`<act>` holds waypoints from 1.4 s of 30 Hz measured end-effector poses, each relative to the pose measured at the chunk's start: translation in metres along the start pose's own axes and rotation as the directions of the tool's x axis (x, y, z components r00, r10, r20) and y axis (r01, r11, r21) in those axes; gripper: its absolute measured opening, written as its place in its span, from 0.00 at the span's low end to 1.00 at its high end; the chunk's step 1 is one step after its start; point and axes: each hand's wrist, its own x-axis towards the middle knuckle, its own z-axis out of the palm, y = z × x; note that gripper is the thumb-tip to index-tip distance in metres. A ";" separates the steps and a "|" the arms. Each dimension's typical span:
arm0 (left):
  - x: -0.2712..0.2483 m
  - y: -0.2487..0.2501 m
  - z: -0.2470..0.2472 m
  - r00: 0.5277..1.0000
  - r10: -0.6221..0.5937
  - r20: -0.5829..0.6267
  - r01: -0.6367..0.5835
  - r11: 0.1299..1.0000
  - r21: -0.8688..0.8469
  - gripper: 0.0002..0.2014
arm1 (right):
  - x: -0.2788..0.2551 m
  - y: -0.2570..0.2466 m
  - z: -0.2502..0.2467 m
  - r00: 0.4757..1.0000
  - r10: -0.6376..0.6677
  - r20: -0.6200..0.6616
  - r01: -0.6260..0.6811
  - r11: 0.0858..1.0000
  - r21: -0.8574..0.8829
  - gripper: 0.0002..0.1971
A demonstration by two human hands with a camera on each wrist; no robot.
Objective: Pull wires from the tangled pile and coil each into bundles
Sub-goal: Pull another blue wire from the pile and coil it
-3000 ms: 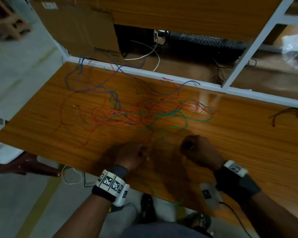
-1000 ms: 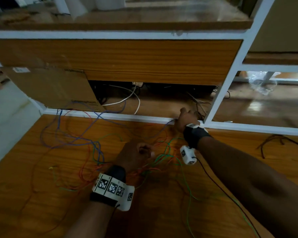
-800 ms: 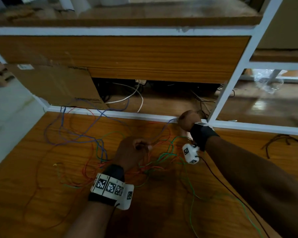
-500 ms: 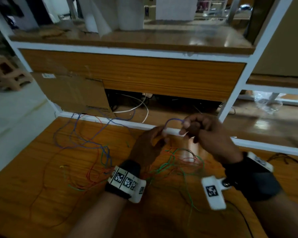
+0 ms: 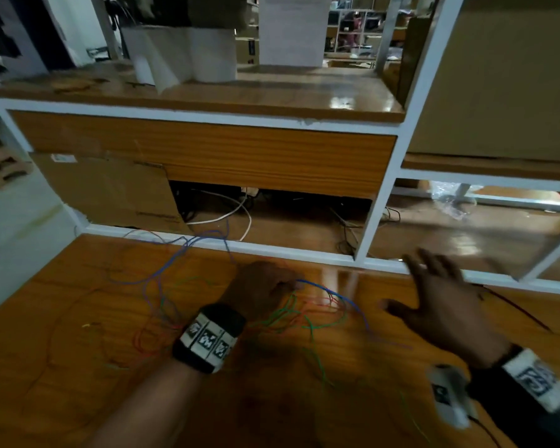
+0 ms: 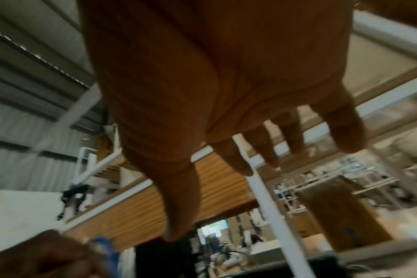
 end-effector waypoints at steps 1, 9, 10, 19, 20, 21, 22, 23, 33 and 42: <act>0.008 0.010 0.008 0.999 0.035 0.017 -0.036 0.999 0.037 0.18 | -0.002 -0.017 -0.001 0.996 -0.092 -0.013 0.093 0.991 0.096 0.43; 0.026 0.030 0.006 0.997 0.033 -0.069 -0.039 0.995 -0.090 0.17 | -0.001 -0.020 -0.013 0.970 -0.105 -0.217 0.215 0.788 0.577 0.10; 0.023 0.023 0.001 0.997 0.015 -0.082 -0.023 0.995 -0.092 0.16 | -0.002 -0.005 -0.022 0.971 -0.058 -0.230 0.191 0.769 0.610 0.10; 0.020 -0.023 -0.019 0.989 -0.055 -0.140 0.038 0.992 -0.120 0.14 | -0.019 0.063 -0.025 0.988 0.094 -0.125 -0.031 0.901 0.433 0.06; 0.024 -0.017 -0.015 0.995 0.002 -0.104 -0.014 0.993 -0.119 0.13 | -0.021 0.061 -0.015 0.994 0.076 -0.077 -0.052 0.958 0.283 0.06; 0.027 -0.008 -0.009 0.995 0.073 -0.061 -0.078 0.993 -0.092 0.13 | -0.021 0.058 -0.006 0.996 0.057 -0.075 -0.048 0.992 0.117 0.18; 0.031 0.001 -0.001 0.990 0.142 -0.025 -0.143 0.988 -0.054 0.14 | -0.020 0.055 0.001 0.997 0.003 -0.075 0.000 0.999 0.038 0.29; 0.036 0.011 0.008 0.982 0.189 0.000 -0.189 0.982 -0.022 0.17 | -0.019 0.045 0.005 0.996 -0.049 -0.078 0.053 0.997 0.056 0.35; 0.054 0.022 0.040 0.991 0.065 -0.116 -0.081 0.987 -0.137 0.14 | 0.008 -0.020 0.018 0.950 -0.070 -0.306 0.223 0.837 0.500 0.12; 0.024 -0.039 -0.003 0.990 -0.134 -0.031 0.127 0.979 -0.162 0.13 | 0.007 0.020 0.003 0.896 0.150 -0.418 0.135 0.805 0.577 0.11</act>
